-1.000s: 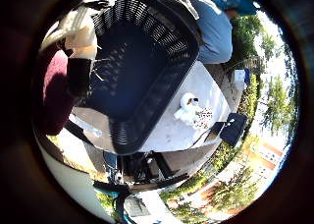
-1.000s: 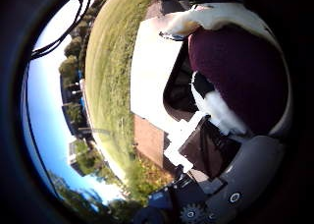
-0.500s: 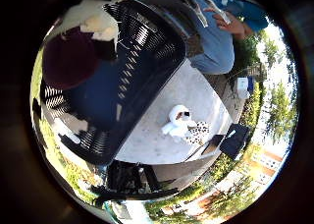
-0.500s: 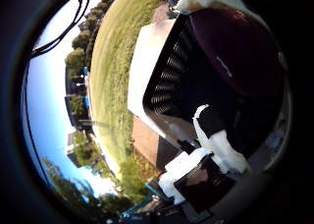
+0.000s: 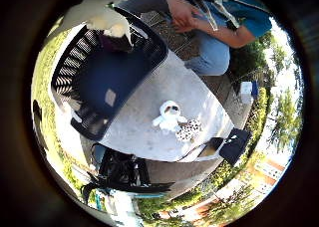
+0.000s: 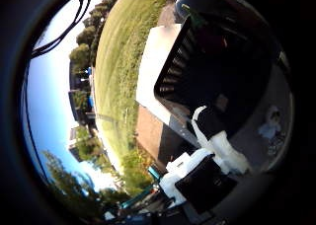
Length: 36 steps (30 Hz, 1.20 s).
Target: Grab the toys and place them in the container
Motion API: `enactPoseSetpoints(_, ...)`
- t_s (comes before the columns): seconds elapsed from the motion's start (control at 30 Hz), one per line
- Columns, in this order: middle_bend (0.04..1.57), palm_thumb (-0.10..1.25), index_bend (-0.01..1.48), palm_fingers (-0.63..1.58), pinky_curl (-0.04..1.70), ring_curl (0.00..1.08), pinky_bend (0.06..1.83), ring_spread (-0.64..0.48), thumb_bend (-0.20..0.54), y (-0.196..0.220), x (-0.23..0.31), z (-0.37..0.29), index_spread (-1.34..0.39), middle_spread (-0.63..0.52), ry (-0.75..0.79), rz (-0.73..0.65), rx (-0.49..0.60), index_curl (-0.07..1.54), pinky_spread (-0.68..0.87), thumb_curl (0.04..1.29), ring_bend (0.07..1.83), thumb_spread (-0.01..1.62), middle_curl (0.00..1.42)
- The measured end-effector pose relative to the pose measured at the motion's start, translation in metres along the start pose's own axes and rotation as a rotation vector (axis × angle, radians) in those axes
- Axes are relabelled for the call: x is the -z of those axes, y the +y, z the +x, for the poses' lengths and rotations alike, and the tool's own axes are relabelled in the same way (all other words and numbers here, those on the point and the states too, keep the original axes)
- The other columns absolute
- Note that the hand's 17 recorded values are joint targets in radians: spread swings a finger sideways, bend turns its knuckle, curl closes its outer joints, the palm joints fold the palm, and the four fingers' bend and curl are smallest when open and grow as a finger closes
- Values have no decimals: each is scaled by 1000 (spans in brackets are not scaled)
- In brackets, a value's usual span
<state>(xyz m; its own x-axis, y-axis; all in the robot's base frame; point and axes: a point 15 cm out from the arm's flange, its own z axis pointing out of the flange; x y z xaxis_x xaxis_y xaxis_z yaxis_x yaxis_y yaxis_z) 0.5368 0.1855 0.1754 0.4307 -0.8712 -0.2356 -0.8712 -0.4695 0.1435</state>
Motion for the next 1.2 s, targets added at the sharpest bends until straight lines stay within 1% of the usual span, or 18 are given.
enactPoseSetpoints(0.1,161,677,172,-47,433,324,853,309,-29,24,14,32,-436,118,-24,-31,-51,191,537,410,457,1101,288)
enactPoseSetpoints(0.2,187,677,176,-9,408,323,803,299,-29,47,33,85,-416,106,-26,-16,-118,201,526,408,455,1103,297)
enactPoseSetpoints(0.37,180,681,186,39,355,318,710,279,-28,111,51,203,-375,66,93,-60,-184,233,509,405,446,1106,311)
enactPoseSetpoints(0.43,178,682,182,41,344,317,695,271,-28,139,51,245,-371,54,136,-92,-208,239,504,404,439,1107,313)
enactPoseSetpoints(0.5,176,679,182,42,334,316,679,267,-30,162,48,275,-367,50,144,-111,-237,245,498,402,431,1106,315)
enactPoseSetpoints(0.57,174,676,178,44,323,313,668,264,-30,178,31,298,-365,46,128,-133,-258,249,496,399,421,1108,316)
enactPoseSetpoints(0.63,171,675,175,47,313,312,659,262,-29,191,3,320,-363,44,98,-159,-270,252,492,397,416,1110,315)
enactPoseSetpoints(0.73,166,677,180,53,304,311,650,261,-28,201,-41,344,-364,42,65,-184,-278,257,488,395,408,1112,313)
enactPoseSetpoints(0.8,163,677,181,58,298,310,646,261,-28,204,-63,361,-364,42,72,-181,-283,261,485,394,403,1113,311)
enactPoseSetpoints(0.93,163,665,177,53,287,310,639,259,-33,210,-109,392,-361,41,125,-216,-252,266,481,390,391,1110,309)
enactPoseSetpoints(1.03,158,662,171,39,284,312,642,258,-31,209,-139,400,-356,43,140,-236,-231,266,479,385,389,1107,304)
enactPoseSetpoints(1.2,164,660,172,22,274,312,636,256,-32,203,-166,405,-346,51,177,-266,-185,266,470,372,377,1094,301)
